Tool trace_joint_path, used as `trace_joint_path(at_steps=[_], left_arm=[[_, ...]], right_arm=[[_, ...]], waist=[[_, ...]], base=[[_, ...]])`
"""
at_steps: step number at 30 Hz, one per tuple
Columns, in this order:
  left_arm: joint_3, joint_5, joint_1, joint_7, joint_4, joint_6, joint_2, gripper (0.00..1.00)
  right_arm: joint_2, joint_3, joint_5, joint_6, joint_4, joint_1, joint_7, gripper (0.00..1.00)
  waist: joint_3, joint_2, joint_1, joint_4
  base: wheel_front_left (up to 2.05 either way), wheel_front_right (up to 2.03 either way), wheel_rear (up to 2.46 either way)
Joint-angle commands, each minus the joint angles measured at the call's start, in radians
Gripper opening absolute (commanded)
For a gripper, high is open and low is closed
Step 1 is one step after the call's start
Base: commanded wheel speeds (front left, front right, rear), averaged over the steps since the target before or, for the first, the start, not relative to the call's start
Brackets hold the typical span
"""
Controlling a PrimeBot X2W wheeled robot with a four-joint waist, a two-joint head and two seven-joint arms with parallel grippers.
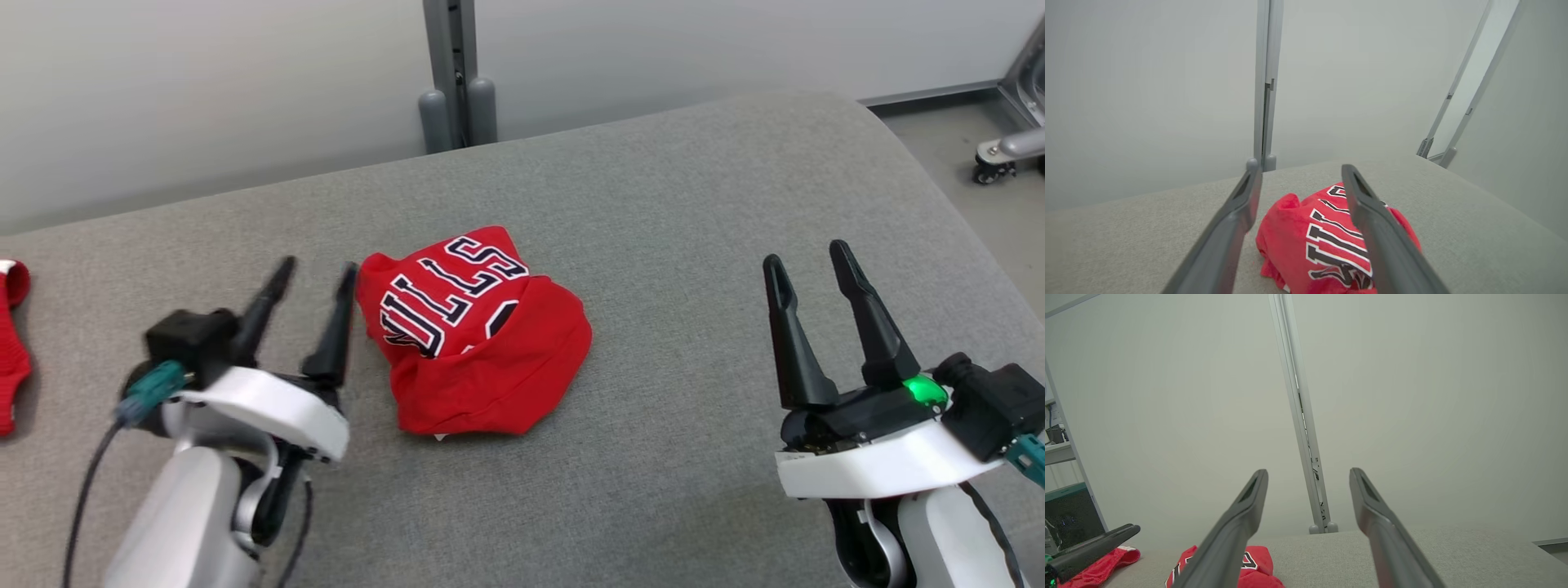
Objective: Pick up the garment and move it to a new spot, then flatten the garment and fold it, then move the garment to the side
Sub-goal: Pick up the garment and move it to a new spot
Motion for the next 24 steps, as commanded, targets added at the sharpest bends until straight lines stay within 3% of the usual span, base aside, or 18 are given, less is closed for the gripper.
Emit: trace_joint_path(at_steps=[1, 12, 24], left_arm=[[0.019, -0.001, 0.017, -0.023, -0.028, 0.014, 0.014, 1.00], [0.130, 0.012, 0.217, -0.152, -0.168, 0.123, 0.034, 1.00], [0.183, 0.065, 0.331, -0.170, -0.243, 0.139, -0.026, 1.00]], right_arm=[[-0.008, -0.007, -0.006, 0.000, 0.002, 0.011, 0.000, 1.00], [-0.009, -0.055, -0.014, 0.000, -0.012, 0.063, 0.000, 1.00], [-0.009, -0.083, -0.021, 0.000, -0.015, 0.109, 0.000, 1.00]], waist=[[-0.007, 0.0000, 0.0000, 0.010], [-0.018, 0.0000, 0.0000, 0.050], [-0.031, 0.0000, 0.0000, 0.086]], base=[[0.00, 0.00, 0.00], [0.00, 0.00, 0.00], [0.00, 0.00, 0.00]])
